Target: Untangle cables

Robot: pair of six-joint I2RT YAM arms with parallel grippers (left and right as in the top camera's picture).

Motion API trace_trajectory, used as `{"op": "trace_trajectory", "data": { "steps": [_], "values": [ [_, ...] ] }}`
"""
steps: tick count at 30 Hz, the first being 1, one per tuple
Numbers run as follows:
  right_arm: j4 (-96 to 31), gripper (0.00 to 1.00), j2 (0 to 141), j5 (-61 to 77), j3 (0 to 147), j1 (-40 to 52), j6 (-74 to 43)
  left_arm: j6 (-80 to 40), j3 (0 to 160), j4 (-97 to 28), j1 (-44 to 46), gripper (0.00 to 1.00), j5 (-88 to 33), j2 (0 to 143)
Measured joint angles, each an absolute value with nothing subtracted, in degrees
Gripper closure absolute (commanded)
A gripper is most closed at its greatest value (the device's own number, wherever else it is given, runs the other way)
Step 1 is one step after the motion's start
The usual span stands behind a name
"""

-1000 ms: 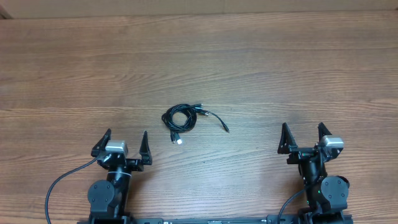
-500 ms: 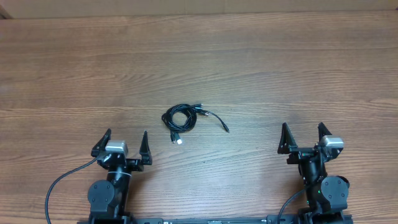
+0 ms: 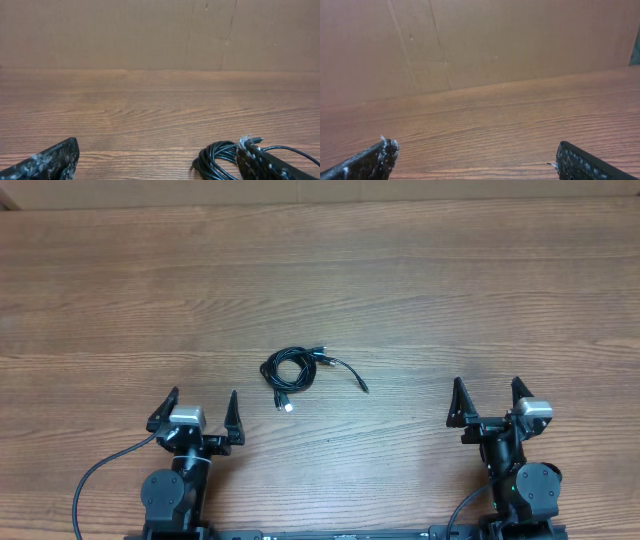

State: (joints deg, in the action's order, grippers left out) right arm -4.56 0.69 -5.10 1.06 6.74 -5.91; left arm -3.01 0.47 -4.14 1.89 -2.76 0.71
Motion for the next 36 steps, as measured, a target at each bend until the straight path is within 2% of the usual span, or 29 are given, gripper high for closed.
{"op": "trace_trajectory", "data": {
  "steps": [20, 28, 36],
  "values": [
    [-4.9, 0.00, 0.7, -1.8, 1.1, 6.7, -6.4, -4.6, 1.6, -5.2, 1.9, 0.00, -2.8, 0.7],
    [-11.9, 0.00, 0.9, -1.3, 2.7, 6.7, -7.0, -5.2, 8.0, -15.2, 1.9, 0.00, -2.8, 2.2],
    [-18.5, 0.00, 4.3, -0.6, 10.5, 6.7, -7.2, -5.8, 15.3, -16.8, 1.9, 0.00, -3.0, 12.8]
  ]
}}
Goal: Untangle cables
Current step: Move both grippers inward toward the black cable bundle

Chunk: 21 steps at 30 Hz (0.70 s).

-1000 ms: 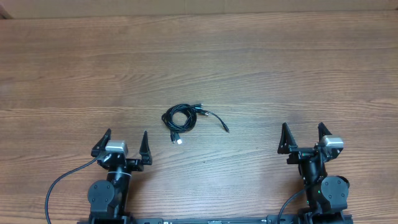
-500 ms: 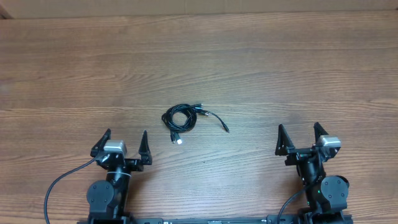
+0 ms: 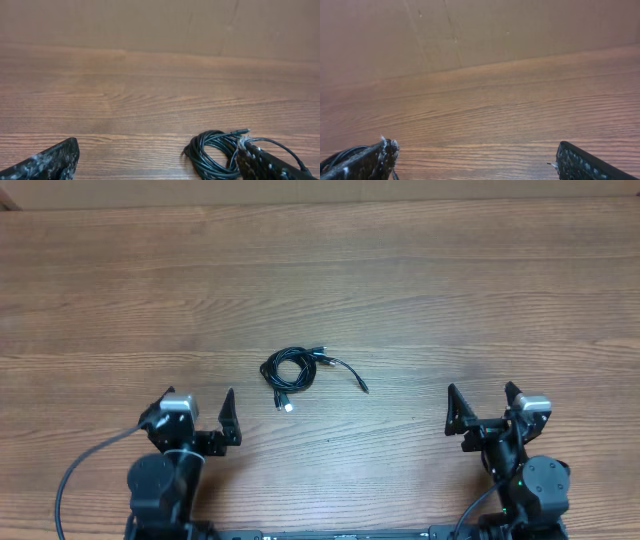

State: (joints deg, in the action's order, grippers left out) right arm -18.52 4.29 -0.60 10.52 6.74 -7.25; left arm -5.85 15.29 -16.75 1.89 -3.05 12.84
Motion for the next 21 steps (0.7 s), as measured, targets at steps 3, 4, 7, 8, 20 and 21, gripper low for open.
{"op": "trace_trajectory", "data": {
  "steps": [3, 4, 7, 8, 20, 21],
  "values": [
    [-20.5, 0.00, 6.5, 0.3, 13.5, 6.7, -7.3, -5.9, 19.1, -18.5, 1.9, 0.01, -3.9, 18.6],
    [-20.8, 0.00, 7.1, 0.7, 14.2, 6.7, -7.3, -5.8, 20.4, -19.2, 1.9, 0.01, -4.2, 20.4],
    [-23.8, 0.00, 10.1, 1.6, 17.9, 6.7, -7.3, -5.9, 26.2, -23.6, 1.9, 0.00, -4.8, 27.2],
    [-24.8, 0.00, 11.2, 1.8, 19.1, 6.7, -7.3, -5.9, 28.0, -24.9, 1.9, 0.00, -5.0, 29.1],
    [-37.2, 0.00, 30.5, 2.8, 35.9, 6.7, -9.7, -5.9, 51.3, -43.2, 1.9, 0.01, -10.8, 51.2],
    [-39.0, 0.00, 32.5, 2.8, 37.7, 6.7, -9.9, -5.9, 53.3, -45.7, 1.9, 0.01, -11.1, 53.0]
  ]
}}
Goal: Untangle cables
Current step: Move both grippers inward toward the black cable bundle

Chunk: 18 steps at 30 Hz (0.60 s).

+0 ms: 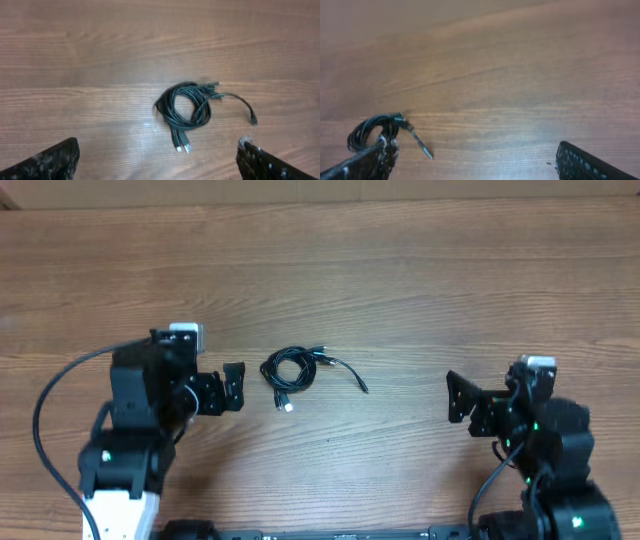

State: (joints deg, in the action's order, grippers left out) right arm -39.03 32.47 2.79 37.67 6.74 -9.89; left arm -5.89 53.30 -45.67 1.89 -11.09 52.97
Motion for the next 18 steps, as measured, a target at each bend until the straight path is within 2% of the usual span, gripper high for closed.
{"op": "trace_trajectory", "data": {
  "steps": [9, 18],
  "values": [
    [-57.9, 0.00, 51.3, 2.8, 55.6, 6.7, -10.3, -5.9, 57.8, -53.2, 1.9, 0.01, -12.3, 58.8],
    [-60.9, 0.00, 58.4, 5.8, 61.3, 6.7, -10.5, -10.5, 57.8, -52.7, 1.9, 0.00, -12.5, 61.6]
  ]
}}
